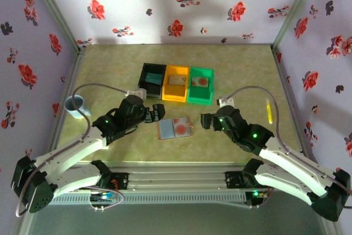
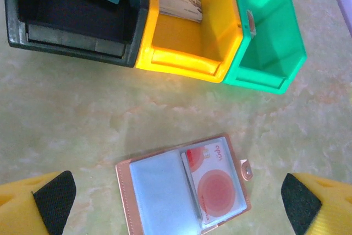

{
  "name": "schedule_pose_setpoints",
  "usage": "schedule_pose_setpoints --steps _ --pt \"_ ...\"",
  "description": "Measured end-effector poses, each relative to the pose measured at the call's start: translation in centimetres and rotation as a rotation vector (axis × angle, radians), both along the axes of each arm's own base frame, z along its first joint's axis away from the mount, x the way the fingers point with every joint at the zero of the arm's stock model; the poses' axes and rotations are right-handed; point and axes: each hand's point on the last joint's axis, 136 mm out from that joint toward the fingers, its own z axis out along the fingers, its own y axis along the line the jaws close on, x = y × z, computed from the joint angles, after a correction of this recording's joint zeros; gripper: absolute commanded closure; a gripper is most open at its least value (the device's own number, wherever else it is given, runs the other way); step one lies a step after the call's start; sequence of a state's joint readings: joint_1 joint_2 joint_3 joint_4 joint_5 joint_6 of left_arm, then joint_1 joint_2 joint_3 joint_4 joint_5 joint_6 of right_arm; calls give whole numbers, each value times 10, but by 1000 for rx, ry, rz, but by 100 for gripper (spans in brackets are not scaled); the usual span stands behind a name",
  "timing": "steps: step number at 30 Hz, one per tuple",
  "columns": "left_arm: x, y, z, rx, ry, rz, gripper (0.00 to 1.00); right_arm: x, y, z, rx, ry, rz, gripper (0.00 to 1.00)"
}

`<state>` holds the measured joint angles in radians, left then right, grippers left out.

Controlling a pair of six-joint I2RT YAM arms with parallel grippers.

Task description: Take the credit cards out of the card holder

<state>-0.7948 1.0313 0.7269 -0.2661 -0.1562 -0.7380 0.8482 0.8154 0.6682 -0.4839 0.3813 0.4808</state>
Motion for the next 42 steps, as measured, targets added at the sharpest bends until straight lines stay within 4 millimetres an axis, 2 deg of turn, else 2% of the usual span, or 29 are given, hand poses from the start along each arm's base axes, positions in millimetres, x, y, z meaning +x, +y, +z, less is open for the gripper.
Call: schedule_pose_setpoints --steps 5,11,16,21,29,36,42 --pt "-4 -5 -12 1 38 9 1 2 15 -5 25 13 5 1" --pt "-9 -13 -23 5 75 12 1 5 33 -20 31 38 17 1" --pt "-11 -16 -31 -29 98 41 1 1 38 -37 32 66 37 1" --pt "-15 -18 -50 -33 148 67 2 0 42 -40 51 71 52 1" --pt "-12 -22 -59 -57 182 106 4 -2 53 -58 54 132 75 3" --pt "-16 -41 -69 -101 218 109 7 -3 63 -71 86 188 69 6" --pt "-20 -59 -82 -135 257 108 9 -2 72 -69 156 204 59 9"
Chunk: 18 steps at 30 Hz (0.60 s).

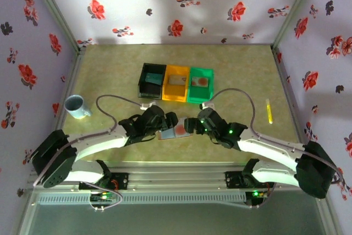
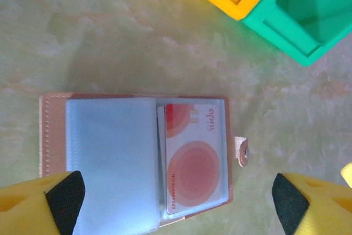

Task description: Take the credit cards out of the card holder

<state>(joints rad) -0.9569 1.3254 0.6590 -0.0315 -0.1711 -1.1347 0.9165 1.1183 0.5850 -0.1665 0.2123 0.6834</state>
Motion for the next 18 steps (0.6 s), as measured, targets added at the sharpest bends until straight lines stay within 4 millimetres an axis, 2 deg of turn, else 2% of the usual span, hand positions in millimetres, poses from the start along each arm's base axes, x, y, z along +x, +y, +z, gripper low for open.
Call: schedule_pose_setpoints --steps 9,18 --pt "0 -14 -4 -65 31 23 16 -1 8 -18 31 77 -33 14" --pt "-3 -11 -9 -81 59 54 25 -1 16 -28 73 122 -59 28"
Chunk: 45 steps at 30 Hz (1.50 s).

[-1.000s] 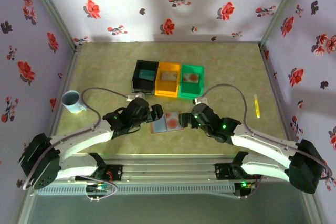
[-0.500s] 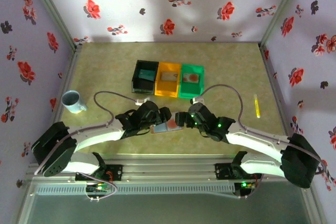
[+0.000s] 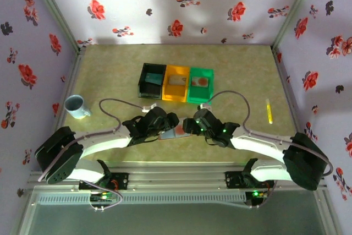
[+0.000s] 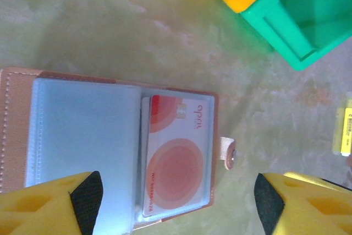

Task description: Take the credit cards out of the card holder

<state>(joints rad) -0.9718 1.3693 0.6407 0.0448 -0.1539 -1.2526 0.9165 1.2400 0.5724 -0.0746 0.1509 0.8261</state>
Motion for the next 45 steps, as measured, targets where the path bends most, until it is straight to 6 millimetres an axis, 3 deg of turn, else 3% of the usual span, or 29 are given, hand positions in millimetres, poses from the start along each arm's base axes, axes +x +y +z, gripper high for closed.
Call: schedule_pose_setpoints --steps 4,24,31,45 --pt "-1 2 -3 3 8 5 25 -2 2 -8 0 30 -3 34" --pt "-5 7 -10 16 30 15 26 -3 21 -34 18 110 22 89" --pt "-7 6 -11 14 38 9 27 0 24 -32 25 108 21 97" --pt "-6 -5 -3 -12 41 -12 31 7 20 -32 32 102 -4 100"
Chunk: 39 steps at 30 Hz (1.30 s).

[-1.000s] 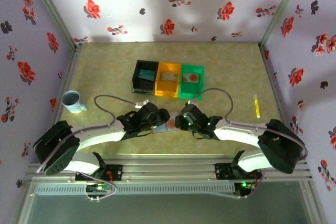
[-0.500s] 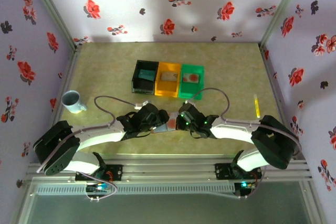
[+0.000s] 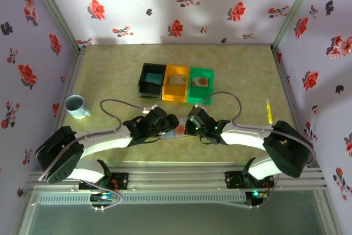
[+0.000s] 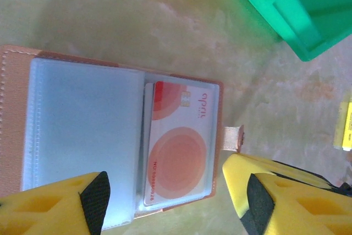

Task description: Take the credit cards out of the card holder

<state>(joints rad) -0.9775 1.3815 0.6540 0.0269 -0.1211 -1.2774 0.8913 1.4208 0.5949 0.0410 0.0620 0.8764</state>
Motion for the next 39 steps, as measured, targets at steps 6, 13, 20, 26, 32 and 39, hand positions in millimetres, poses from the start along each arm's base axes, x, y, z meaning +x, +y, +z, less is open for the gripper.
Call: schedule_pose_setpoints --steps 6,13,20,26,32,39 --pt "0 -6 -4 6 19 -13 35 1 3 -5 13 14 6 100" --pt "0 -8 -6 9 25 -20 41 1 1 -12 26 40 -5 100" --pt "1 -14 -5 0 27 -34 52 -1 -6 -20 21 55 -21 100" --pt "1 -19 -11 -7 39 -47 55 -2 -9 -22 18 58 -26 100" --pt "1 -28 -19 -23 49 -64 56 -1 -9 -22 25 57 -27 100" --pt "3 -33 -16 -49 42 -75 61 -1 -9 -23 36 57 -31 100"
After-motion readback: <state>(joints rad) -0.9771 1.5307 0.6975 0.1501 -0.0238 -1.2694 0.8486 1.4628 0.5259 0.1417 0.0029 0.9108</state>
